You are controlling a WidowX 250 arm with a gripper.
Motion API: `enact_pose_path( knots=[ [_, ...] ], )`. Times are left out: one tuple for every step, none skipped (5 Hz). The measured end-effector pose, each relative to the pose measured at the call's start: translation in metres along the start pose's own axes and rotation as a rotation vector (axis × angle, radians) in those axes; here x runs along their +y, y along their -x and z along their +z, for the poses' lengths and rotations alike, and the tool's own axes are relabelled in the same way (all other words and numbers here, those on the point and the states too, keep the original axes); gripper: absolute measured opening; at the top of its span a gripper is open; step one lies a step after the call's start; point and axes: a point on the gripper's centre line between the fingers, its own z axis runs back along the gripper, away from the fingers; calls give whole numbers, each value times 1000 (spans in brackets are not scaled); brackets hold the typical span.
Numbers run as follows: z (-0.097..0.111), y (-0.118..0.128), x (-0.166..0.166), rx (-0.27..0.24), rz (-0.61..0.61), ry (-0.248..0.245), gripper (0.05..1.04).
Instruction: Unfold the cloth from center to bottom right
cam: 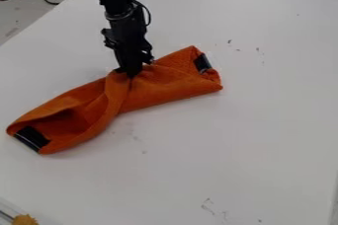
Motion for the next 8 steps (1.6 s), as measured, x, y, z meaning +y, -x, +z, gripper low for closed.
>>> enact_pose_path(
  knots=[
    [23,-7,-11,-38,-33,-45,86],
    [38,-5,-26,-70,-45,-77,86],
    [58,7,-52,-119,-31,-109,86],
    [54,19,-63,-144,-31,-107,117],
    [52,17,-66,-166,-38,-88,304],
    [41,10,-58,-149,-74,-43,594],
    [31,0,-52,-131,-94,-14,891],
    [36,-8,-47,-126,-118,-28,1010]
  ],
)
